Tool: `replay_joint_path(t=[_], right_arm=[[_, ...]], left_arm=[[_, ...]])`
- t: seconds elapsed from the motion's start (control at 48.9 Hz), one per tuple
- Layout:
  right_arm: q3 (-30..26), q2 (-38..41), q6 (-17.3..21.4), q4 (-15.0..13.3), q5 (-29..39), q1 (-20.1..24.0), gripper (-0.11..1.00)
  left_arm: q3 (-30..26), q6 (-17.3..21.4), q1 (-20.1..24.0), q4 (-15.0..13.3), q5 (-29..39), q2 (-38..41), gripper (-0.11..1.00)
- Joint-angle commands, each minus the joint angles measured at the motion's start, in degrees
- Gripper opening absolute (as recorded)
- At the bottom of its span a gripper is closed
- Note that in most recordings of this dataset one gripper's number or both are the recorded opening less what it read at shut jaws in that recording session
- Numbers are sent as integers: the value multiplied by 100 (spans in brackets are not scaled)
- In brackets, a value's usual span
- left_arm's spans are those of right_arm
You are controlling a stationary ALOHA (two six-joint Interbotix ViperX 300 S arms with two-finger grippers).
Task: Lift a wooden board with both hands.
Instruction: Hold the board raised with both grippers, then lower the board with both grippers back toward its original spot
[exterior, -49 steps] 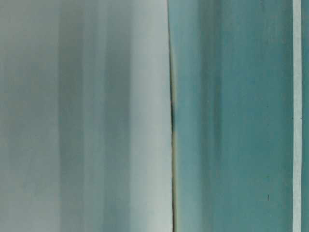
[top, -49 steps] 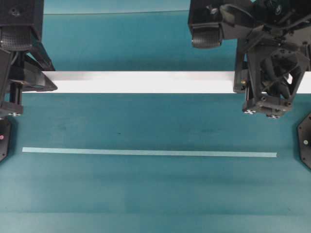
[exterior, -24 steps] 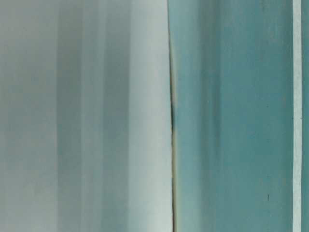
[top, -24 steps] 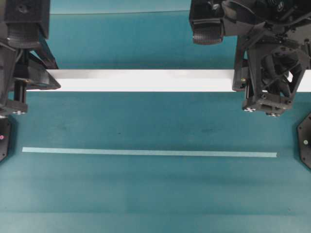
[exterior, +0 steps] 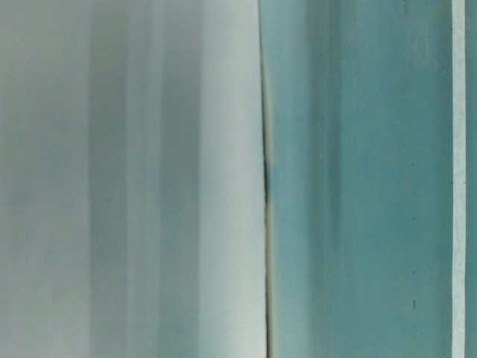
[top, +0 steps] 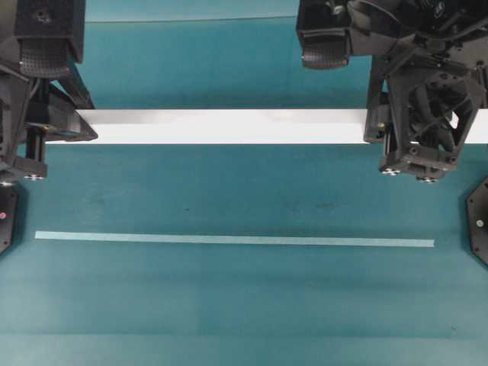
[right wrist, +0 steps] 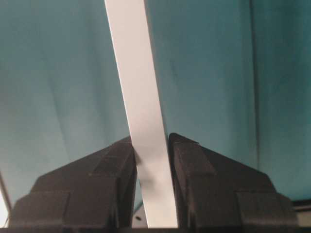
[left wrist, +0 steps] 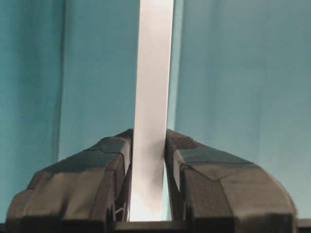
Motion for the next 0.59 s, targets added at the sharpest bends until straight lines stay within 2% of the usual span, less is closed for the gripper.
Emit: replay_joint_path(t=[0.0,0.123,0.225,0.388,0.572], right_arm=[[-26,62,105,18,-149,-9,22],[70,62,79,18,-149,0,22],[378,62,44,9,-176,0,22],[1037,88,-44,9,-316,35,22],[1644,-26,-114,18,-984,88,22]], left_arm=[[-229,35,-18,-9,-132,44,18],[-158,35,-18,-9,-132,53,18],[26,35,-26,-9,-141,53,18],[615,18,-44,-9,-369,26,18],[1310,-88,-141,-9,-923,26,18]])
